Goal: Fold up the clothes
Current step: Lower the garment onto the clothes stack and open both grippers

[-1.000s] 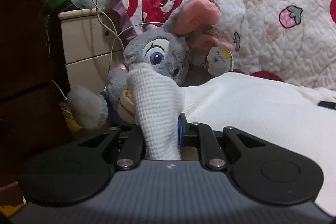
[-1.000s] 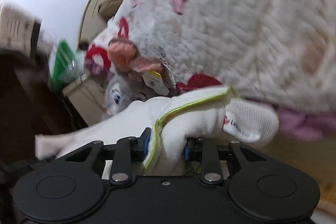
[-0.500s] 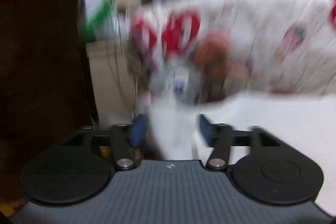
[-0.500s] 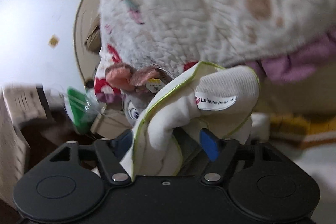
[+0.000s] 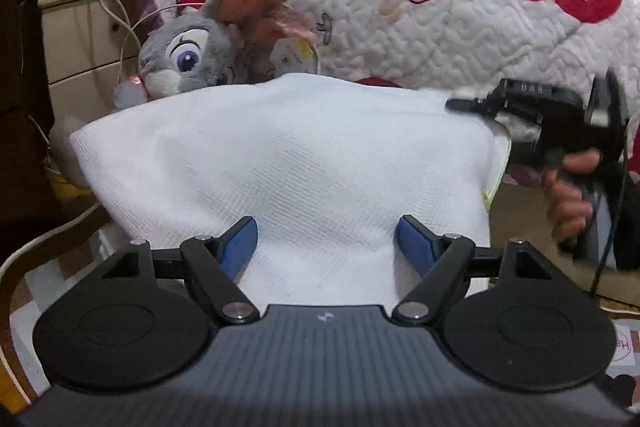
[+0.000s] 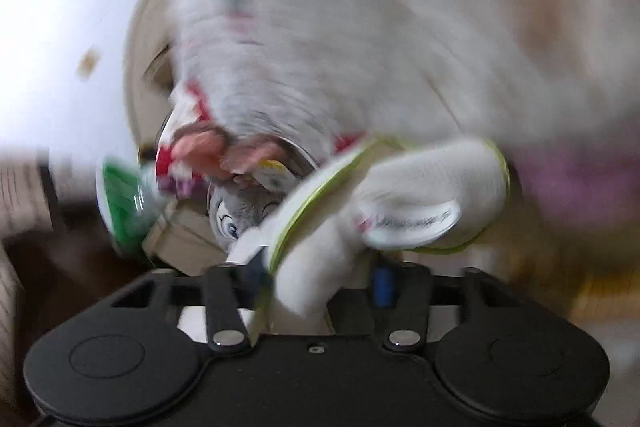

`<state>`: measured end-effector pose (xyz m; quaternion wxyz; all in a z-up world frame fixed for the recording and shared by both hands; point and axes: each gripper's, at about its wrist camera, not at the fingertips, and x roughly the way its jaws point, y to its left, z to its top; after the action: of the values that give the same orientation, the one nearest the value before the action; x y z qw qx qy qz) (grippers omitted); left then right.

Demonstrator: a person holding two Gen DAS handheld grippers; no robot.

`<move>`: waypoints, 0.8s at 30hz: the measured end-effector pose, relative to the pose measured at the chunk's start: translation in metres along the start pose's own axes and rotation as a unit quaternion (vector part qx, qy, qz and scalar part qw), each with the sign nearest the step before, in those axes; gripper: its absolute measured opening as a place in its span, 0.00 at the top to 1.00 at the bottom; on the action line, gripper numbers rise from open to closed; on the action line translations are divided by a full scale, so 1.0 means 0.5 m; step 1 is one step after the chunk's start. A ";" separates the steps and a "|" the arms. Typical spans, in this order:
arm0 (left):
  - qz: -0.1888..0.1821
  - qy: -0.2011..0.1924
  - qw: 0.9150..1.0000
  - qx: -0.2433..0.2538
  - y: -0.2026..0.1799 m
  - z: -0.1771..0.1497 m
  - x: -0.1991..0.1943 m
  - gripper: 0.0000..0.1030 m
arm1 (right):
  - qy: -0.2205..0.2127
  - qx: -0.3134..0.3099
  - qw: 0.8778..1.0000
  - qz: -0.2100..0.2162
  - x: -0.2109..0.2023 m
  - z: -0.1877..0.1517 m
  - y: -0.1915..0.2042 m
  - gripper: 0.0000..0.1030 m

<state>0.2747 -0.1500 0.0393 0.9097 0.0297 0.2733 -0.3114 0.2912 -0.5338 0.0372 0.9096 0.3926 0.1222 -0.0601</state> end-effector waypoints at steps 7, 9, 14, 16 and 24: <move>0.018 0.003 1.000 -0.012 0.024 -0.002 0.008 0.20 | -0.004 -0.182 0.977 -0.112 0.039 -0.007 0.048 0.27; 0.023 0.003 1.000 -0.006 0.015 0.000 0.009 0.18 | 0.006 -0.149 0.979 -0.139 0.038 -0.020 0.021 0.26; 0.093 -0.029 0.995 0.007 -0.034 -0.006 -0.040 0.20 | -0.047 -0.062 0.989 -0.127 -0.069 -0.053 0.007 0.24; 0.118 -0.047 0.992 0.004 -0.058 -0.017 -0.078 0.19 | -0.050 -0.057 0.991 -0.111 -0.125 -0.078 0.018 0.24; 0.148 0.031 0.986 -0.076 -0.157 -0.116 -0.182 0.11 | -0.005 -0.105 0.993 -0.059 -0.326 -0.203 0.085 0.24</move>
<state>0.1415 -0.1504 0.0460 0.9364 0.0105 0.3167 -0.1507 0.1254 -0.4287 0.0437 0.9411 0.2872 0.1465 -0.1024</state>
